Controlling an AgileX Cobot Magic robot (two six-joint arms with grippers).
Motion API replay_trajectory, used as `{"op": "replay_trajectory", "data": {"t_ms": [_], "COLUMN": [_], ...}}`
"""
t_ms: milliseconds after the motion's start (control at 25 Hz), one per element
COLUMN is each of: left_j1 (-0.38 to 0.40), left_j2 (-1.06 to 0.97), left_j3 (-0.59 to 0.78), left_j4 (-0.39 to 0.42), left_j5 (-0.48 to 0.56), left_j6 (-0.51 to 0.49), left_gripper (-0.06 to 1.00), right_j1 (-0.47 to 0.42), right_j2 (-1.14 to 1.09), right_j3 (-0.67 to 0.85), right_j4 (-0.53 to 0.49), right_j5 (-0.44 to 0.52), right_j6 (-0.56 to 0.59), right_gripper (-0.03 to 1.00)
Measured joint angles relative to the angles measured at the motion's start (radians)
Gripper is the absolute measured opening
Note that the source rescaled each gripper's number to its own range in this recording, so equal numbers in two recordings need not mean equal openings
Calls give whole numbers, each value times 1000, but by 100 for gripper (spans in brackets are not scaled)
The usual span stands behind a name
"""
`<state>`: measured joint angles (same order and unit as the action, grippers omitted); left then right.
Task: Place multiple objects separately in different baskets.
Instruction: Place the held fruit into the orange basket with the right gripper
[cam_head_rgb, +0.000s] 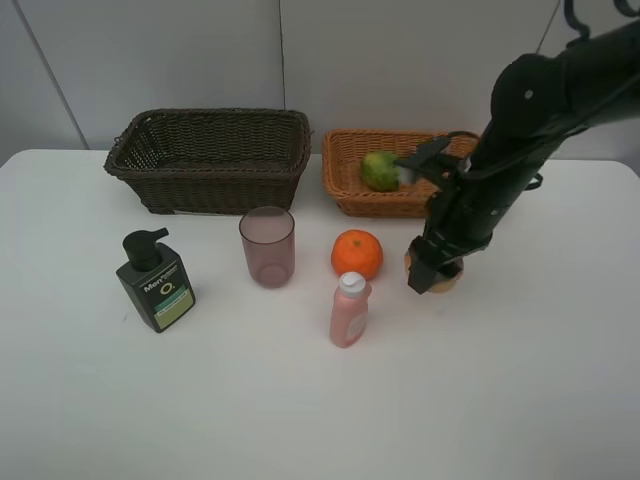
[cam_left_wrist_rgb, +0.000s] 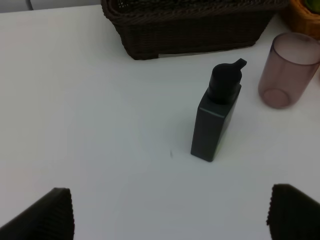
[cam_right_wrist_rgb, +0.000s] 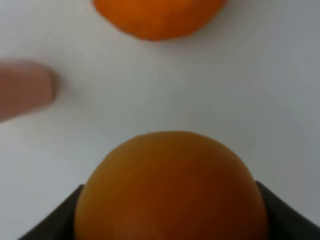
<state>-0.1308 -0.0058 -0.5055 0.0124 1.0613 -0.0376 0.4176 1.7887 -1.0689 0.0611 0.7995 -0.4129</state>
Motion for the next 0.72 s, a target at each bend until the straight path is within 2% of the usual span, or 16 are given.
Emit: {"op": "replay_trajectory", "data": {"t_ms": [120,200,440,720], "left_j1": [0,0,0,0], "left_j2": [0,0,0,0], "left_j3": [0,0,0,0], "left_j4": [0,0,0,0], "left_j5": [0,0,0,0], "left_j6": [0,0,0,0], "left_gripper": [100,100,100,100], "right_j1": [0,0,-22,-98], "right_j2": [28,57,172,312], "right_j3": [-112,-194,-443,-667], "right_j4": [-70,-88,-104,-119], "right_j5": [81,138,257,302], "right_j6": [206,292,413,479], "right_gripper": [43,43,43,43]}}
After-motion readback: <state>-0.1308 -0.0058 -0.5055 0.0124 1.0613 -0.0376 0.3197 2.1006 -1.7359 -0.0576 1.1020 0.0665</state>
